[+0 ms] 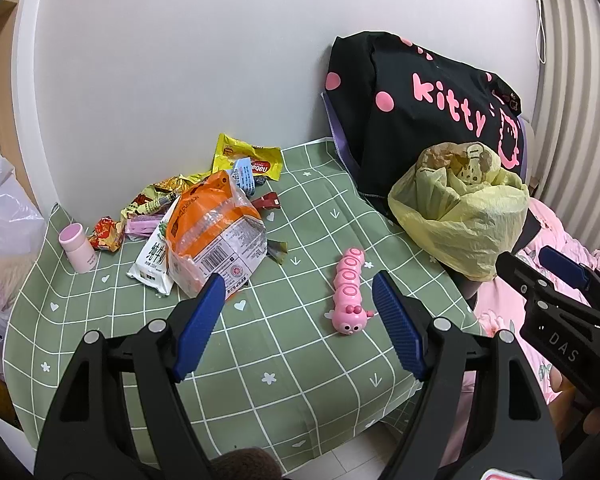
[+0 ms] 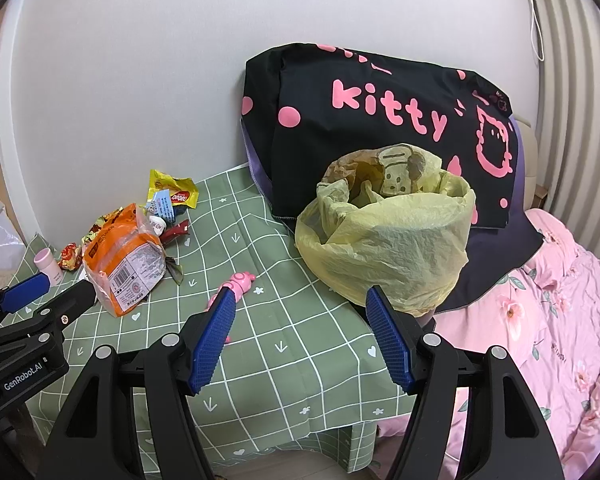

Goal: Collect trash

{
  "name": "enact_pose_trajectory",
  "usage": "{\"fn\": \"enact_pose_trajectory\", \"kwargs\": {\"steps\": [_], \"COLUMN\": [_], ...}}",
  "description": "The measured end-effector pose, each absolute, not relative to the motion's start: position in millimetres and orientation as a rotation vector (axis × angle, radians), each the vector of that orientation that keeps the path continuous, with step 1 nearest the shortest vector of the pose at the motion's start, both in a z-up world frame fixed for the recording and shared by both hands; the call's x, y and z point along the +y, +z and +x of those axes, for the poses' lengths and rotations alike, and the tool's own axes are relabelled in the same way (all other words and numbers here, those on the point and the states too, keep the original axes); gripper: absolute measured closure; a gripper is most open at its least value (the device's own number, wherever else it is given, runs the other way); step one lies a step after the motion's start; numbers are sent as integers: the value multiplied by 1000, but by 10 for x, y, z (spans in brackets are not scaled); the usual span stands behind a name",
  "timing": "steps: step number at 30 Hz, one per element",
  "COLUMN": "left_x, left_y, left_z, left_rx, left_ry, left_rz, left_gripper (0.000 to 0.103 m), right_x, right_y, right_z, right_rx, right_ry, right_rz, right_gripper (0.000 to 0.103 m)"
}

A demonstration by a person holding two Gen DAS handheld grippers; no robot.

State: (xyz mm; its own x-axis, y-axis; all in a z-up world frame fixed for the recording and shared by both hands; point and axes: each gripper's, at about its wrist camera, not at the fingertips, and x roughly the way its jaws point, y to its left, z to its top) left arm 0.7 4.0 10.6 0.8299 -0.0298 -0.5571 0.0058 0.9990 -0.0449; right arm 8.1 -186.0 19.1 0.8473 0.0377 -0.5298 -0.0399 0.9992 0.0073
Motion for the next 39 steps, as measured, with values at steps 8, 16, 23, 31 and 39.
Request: {"fn": "enact_pose_trajectory", "kwargs": {"steps": [8, 16, 23, 31, 39], "left_x": [38, 41, 36, 19, 12], "left_y": [105, 107, 117, 120, 116], "left_z": [4, 7, 33, 24, 20], "left_rx": [591, 591, 587, 585, 585], "left_ry": [-18, -19, -24, -27, -27], "left_rz": [-42, -42, -44, -44, -45], "left_gripper": [31, 31, 31, 31, 31], "right_x": [-1863, -1866, -1879, -1919, -1921], "right_y": [179, 177, 171, 169, 165], "right_z": [83, 87, 86, 60, 56], "right_rx": [558, 559, 558, 555, 555], "right_ry": [36, 37, 34, 28, 28], "right_rz": [-5, -4, -3, 4, 3], "right_gripper": [39, 39, 39, 39, 39]}}
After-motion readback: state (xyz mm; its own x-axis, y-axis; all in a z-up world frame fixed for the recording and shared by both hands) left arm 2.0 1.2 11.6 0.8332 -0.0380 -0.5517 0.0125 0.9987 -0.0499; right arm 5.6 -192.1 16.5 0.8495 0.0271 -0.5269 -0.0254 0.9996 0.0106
